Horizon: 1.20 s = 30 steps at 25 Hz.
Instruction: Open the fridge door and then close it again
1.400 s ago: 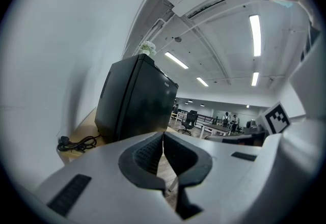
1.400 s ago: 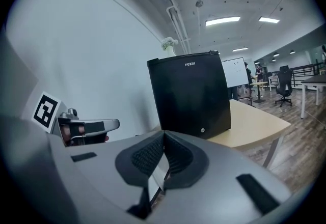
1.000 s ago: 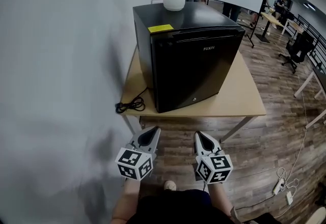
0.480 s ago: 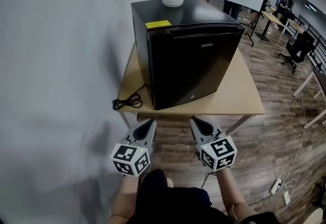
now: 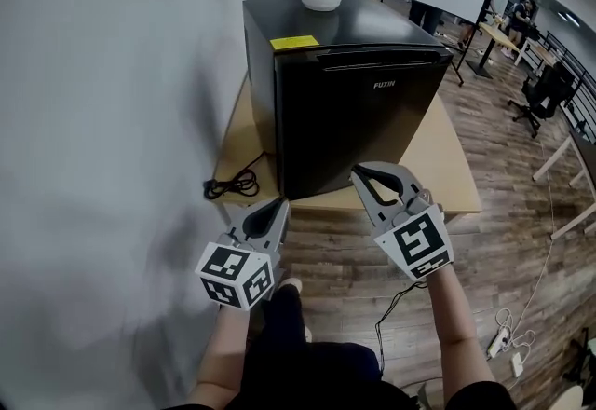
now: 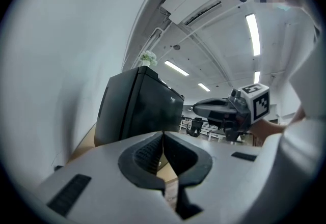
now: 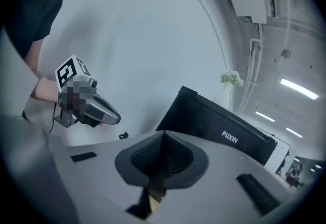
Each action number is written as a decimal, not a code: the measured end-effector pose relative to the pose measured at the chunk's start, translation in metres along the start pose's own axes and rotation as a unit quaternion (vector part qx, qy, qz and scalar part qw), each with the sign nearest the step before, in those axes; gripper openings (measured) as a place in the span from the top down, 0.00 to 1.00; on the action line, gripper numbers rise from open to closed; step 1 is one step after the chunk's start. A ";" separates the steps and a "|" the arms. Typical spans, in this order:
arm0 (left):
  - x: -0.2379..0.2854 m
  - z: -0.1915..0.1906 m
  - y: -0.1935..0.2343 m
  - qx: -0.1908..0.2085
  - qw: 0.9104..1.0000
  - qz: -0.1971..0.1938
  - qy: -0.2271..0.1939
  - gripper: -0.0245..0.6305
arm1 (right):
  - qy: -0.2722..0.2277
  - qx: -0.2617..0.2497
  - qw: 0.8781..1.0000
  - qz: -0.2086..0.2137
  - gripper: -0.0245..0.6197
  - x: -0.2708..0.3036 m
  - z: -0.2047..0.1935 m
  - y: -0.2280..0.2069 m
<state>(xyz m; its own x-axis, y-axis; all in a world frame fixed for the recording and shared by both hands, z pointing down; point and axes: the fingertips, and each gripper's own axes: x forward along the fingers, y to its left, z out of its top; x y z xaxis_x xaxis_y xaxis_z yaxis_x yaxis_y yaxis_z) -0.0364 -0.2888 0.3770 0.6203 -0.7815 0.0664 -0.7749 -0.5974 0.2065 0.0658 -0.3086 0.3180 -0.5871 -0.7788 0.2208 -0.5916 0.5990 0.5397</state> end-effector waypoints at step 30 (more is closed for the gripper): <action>0.055 0.053 0.059 0.013 1.000 -0.004 -0.027 0.95 | 0.100 -0.295 0.946 0.083 0.76 0.104 0.061 -0.101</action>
<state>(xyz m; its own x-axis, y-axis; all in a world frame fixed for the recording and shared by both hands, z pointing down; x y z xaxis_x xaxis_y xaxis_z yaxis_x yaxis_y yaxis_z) -0.0539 -0.3765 0.3410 0.6196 -0.7848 0.0111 -0.7730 -0.6077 0.1821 0.0308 -0.4390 0.2364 -0.4932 -0.7380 0.4605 -0.0532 0.5540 0.8308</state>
